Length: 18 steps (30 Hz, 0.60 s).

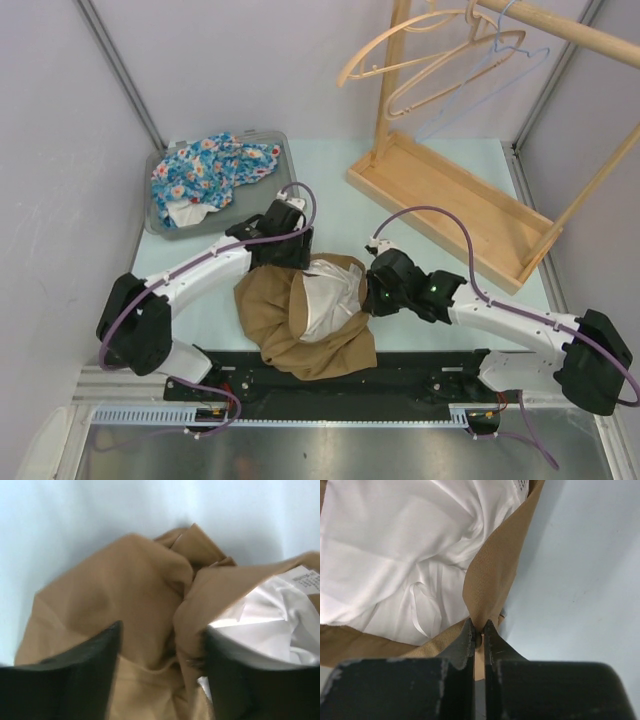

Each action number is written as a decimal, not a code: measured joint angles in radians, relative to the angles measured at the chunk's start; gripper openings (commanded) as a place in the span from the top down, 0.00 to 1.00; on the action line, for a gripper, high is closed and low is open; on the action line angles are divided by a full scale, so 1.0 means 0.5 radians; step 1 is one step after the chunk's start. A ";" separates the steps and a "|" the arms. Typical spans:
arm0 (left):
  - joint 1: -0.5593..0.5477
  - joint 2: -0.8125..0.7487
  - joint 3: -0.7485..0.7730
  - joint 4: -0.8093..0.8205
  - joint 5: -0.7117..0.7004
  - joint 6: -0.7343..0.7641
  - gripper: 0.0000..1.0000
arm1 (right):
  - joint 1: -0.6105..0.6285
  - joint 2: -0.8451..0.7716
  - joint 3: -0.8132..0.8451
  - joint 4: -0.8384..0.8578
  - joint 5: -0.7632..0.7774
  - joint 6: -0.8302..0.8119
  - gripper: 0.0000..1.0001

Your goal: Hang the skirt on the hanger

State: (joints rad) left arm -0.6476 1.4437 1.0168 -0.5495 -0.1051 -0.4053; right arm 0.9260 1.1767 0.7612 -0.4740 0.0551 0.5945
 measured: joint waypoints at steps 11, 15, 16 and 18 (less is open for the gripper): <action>0.242 -0.006 0.191 0.119 0.571 0.082 1.00 | 0.027 -0.237 0.119 -0.066 0.328 -0.301 1.00; 0.343 -0.227 0.321 0.060 0.608 0.098 1.00 | -0.050 -0.275 0.351 -0.062 0.435 -0.514 1.00; 0.356 -0.291 0.365 0.045 0.609 0.104 1.00 | -0.084 -0.280 0.445 -0.063 0.443 -0.587 1.00; 0.363 -0.417 0.462 0.009 0.609 0.128 1.00 | -0.144 -0.283 0.604 -0.058 0.439 -0.711 1.00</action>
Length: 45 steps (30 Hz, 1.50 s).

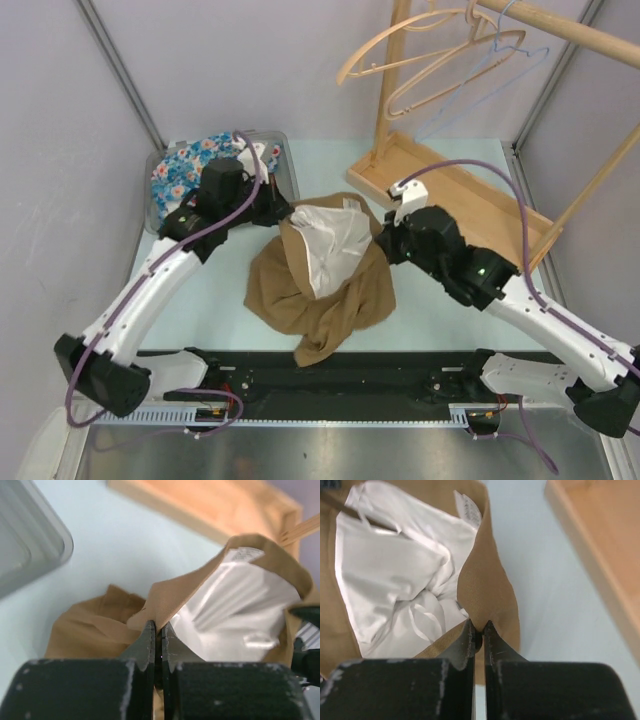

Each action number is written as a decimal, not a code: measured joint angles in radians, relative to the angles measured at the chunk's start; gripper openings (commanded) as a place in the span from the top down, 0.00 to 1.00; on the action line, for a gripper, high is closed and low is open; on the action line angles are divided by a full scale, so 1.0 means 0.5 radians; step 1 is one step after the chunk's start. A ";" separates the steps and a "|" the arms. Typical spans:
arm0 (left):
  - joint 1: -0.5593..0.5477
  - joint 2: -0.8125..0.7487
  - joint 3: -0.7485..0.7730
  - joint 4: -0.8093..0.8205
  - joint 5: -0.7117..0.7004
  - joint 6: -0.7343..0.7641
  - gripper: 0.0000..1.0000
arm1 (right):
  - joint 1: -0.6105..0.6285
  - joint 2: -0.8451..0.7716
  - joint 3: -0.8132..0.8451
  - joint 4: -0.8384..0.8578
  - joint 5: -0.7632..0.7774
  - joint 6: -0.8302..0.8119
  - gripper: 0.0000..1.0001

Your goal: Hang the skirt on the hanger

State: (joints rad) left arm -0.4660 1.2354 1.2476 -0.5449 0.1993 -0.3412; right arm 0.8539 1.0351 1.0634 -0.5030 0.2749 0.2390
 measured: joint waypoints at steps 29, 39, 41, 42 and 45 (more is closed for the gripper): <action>0.000 -0.591 -0.830 0.143 0.152 -0.272 1.00 | -0.489 -0.072 -0.537 0.331 -0.900 0.201 1.00; 0.000 -0.446 -1.670 0.896 0.198 -0.632 1.00 | -0.557 0.010 -1.033 0.667 -0.893 0.345 1.00; 0.000 -0.448 -1.664 0.954 0.204 -0.629 1.00 | -0.557 0.023 -1.042 0.675 -0.880 0.352 0.90; 0.000 -0.449 -1.653 0.967 0.204 -0.627 1.00 | -0.557 0.024 -1.041 0.678 -0.874 0.353 0.70; 0.000 -0.451 -1.579 0.942 0.207 -0.605 0.92 | -0.557 0.010 -1.022 0.647 -0.837 0.361 0.32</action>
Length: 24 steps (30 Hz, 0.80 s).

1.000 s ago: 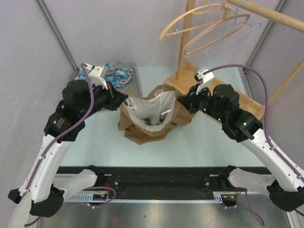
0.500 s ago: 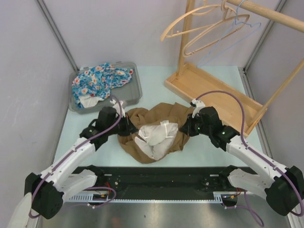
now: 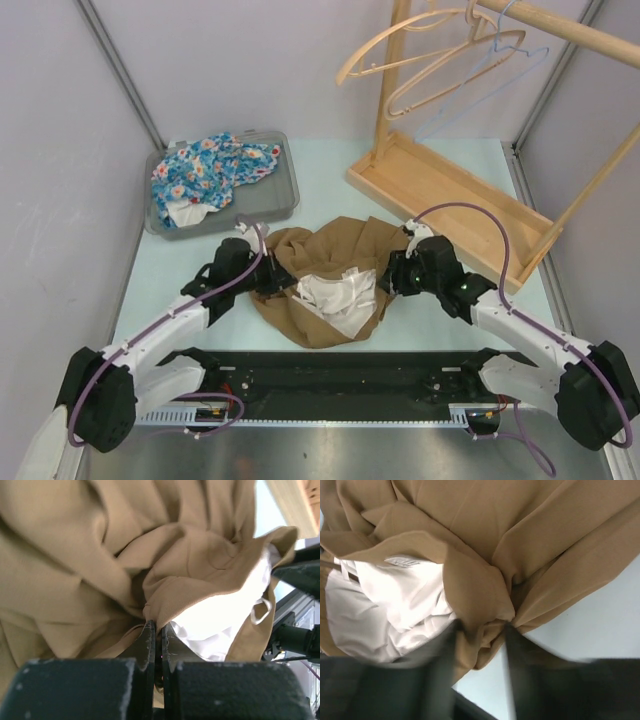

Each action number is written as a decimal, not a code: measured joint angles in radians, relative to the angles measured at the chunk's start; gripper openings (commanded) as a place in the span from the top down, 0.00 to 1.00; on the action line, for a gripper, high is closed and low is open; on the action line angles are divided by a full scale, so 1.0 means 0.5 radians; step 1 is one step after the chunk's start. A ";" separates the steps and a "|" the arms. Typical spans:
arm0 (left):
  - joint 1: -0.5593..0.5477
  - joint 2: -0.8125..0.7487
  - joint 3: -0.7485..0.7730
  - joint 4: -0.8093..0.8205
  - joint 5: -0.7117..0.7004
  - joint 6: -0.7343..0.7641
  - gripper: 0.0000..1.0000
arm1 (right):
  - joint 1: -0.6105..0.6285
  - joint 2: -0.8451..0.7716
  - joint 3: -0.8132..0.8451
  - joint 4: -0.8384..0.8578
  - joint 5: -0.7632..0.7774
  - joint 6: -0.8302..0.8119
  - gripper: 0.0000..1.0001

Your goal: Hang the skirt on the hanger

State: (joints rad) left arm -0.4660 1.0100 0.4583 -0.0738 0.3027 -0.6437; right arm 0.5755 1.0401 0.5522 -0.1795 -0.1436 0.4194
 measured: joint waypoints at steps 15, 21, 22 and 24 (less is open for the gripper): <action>0.000 -0.298 0.202 -0.338 0.012 0.194 0.16 | -0.117 -0.127 0.904 -0.364 0.429 -0.181 0.09; 0.000 -0.420 0.205 -0.477 -0.056 0.208 0.15 | -0.336 0.081 1.496 -0.442 0.583 -0.237 0.08; 0.000 -0.437 0.215 -0.505 -0.071 0.208 0.14 | -0.372 0.122 1.584 -0.439 0.602 -0.243 0.09; 0.000 -0.464 0.246 -0.548 -0.091 0.210 0.14 | -0.449 0.202 1.741 -0.436 0.635 -0.251 0.09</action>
State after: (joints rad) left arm -0.4660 0.7780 0.5812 -0.3477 0.2573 -0.5388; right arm 0.3508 1.1412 1.4227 -0.3973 0.1738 0.2939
